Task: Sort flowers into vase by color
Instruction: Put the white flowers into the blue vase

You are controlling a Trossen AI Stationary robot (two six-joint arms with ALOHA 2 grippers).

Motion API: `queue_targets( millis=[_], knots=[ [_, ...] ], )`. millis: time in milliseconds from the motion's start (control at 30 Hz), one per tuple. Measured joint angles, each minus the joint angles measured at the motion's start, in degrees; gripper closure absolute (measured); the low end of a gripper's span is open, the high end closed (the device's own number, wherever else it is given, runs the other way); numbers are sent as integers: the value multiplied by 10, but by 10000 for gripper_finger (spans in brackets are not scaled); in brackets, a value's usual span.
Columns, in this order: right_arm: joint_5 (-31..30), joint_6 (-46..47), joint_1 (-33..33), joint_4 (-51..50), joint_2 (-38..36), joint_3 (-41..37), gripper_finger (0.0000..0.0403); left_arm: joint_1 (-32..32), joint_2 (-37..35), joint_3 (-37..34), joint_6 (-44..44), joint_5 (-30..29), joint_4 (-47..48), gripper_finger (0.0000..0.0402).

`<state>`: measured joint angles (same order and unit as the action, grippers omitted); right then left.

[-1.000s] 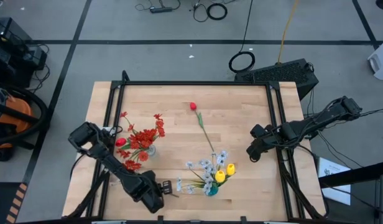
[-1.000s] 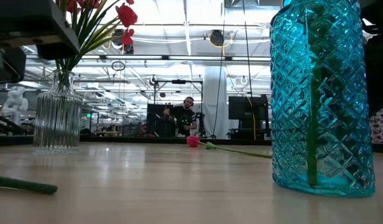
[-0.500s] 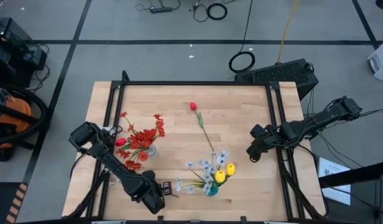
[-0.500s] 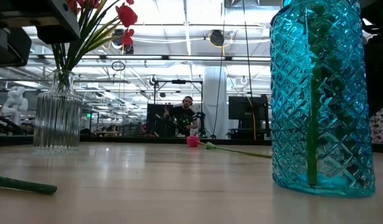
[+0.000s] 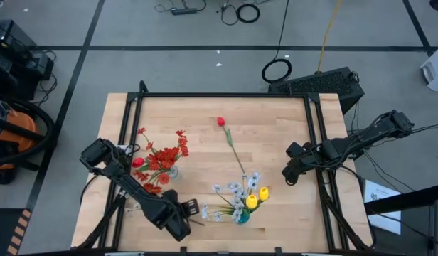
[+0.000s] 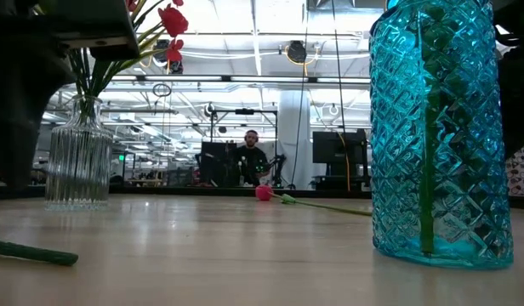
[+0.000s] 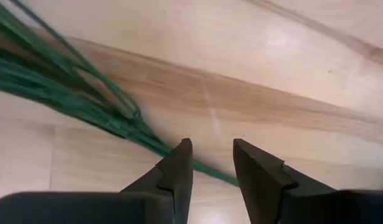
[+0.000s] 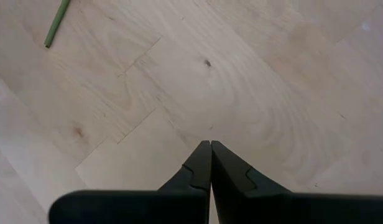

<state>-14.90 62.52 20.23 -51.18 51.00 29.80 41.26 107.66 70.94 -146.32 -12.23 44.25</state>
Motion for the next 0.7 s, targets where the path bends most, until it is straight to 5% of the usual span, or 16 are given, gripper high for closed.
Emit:
queue_targets(
  millis=[233,700],
  knots=[
    [0,2,0,0,0,0,403,4,0,0,-43,54,0,281],
    [-17,-4,0,0,0,0,403,1,18,-1,-156,54,-7,281]
  ],
)
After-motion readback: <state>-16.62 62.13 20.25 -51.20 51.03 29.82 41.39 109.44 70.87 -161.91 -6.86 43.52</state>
